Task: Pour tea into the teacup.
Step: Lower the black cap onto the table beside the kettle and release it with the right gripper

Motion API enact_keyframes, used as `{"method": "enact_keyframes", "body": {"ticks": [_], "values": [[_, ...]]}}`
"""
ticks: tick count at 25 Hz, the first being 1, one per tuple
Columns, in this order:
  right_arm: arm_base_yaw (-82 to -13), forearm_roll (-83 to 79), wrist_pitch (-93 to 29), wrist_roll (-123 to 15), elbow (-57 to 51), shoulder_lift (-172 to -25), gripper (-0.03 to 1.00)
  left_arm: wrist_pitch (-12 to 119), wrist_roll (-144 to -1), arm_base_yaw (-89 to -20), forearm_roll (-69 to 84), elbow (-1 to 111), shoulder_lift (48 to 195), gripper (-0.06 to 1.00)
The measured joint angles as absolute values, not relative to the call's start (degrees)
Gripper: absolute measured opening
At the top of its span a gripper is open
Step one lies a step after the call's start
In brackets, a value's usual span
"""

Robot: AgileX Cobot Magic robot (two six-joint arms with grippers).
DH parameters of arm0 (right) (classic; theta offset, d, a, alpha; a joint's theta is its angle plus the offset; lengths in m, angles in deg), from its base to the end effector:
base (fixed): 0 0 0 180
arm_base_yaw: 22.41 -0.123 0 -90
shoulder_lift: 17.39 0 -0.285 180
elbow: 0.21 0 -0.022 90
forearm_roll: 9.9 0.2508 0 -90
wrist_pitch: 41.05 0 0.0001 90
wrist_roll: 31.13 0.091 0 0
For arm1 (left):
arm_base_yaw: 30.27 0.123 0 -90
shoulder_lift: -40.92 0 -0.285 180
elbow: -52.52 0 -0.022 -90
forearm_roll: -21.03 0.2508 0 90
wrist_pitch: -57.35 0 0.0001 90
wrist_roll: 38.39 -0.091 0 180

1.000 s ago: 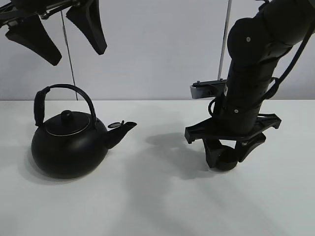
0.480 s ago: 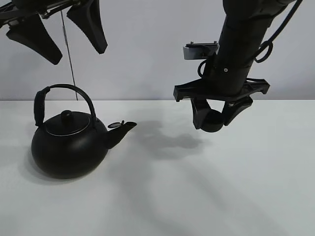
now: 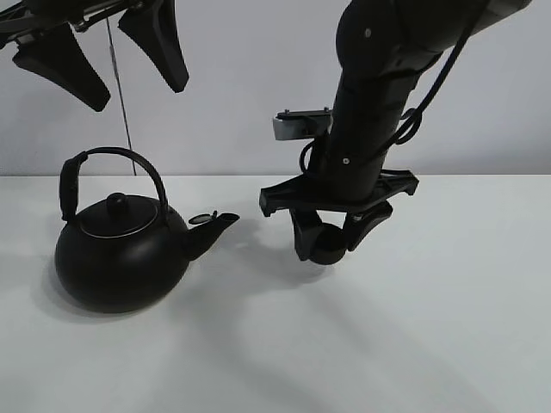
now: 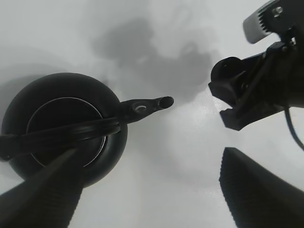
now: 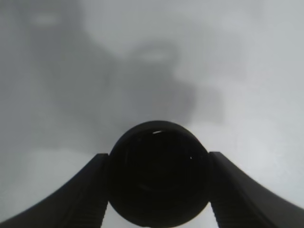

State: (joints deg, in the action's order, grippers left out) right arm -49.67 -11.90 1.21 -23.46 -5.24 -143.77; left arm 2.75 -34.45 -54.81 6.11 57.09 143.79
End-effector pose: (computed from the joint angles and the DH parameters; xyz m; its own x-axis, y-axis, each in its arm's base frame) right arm 0.3746 0.1906 0.1535 -0.8965 -0.3407 -0.2832 -0.3574 0.9339 0.0081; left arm 0.3164 -0.1655 0.3078 -0.8924 0.1709 -0.4177 0.3069 0.9083 -0.2841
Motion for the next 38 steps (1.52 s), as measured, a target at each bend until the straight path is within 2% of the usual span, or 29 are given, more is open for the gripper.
{"method": "enact_keyframes", "body": {"ticks": [34,36,38], "values": [[-50.82,-13.99,-1.15,-22.17,-5.39,-147.42,0.40,2.97,-34.45,-54.81,6.11,57.09,143.79,0.57],[-50.82,-13.99,-1.08,-22.17,-5.39,-147.42,0.42,2.97,-34.45,-54.81,6.11,57.09,143.79,0.57],[-50.82,-13.99,-1.08,-22.17,-5.39,-147.42,0.50,2.97,-34.45,-54.81,6.11,57.09,143.79,0.57]]}}
